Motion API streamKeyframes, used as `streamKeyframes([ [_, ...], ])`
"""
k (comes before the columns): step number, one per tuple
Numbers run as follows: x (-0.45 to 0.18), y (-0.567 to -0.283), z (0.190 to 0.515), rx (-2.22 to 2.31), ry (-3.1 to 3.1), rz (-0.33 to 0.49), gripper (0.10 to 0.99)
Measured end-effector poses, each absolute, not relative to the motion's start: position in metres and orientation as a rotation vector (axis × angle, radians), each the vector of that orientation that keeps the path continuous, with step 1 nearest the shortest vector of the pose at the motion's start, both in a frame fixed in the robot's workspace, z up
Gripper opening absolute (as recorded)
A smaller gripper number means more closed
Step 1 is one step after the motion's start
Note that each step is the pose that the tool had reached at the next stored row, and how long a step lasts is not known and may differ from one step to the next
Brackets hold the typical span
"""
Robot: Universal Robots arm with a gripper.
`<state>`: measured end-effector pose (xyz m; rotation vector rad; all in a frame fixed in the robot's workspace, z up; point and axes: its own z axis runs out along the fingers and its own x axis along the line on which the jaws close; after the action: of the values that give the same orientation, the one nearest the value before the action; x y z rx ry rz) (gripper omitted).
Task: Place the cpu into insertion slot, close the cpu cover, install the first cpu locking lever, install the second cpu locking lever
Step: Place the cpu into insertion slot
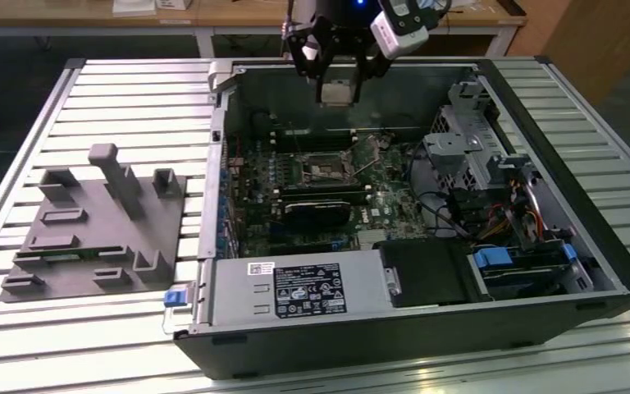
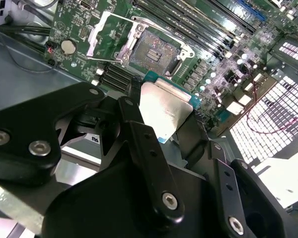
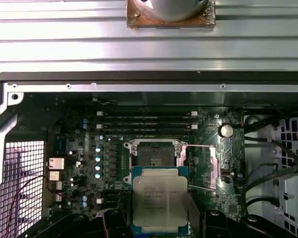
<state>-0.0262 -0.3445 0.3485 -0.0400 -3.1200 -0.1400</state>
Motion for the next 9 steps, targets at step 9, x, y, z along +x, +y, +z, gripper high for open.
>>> streamKeyframes([
  [9, -0.0263, -0.3445, 0.3440, -0.040, -3.120, -0.140, 0.537],
])
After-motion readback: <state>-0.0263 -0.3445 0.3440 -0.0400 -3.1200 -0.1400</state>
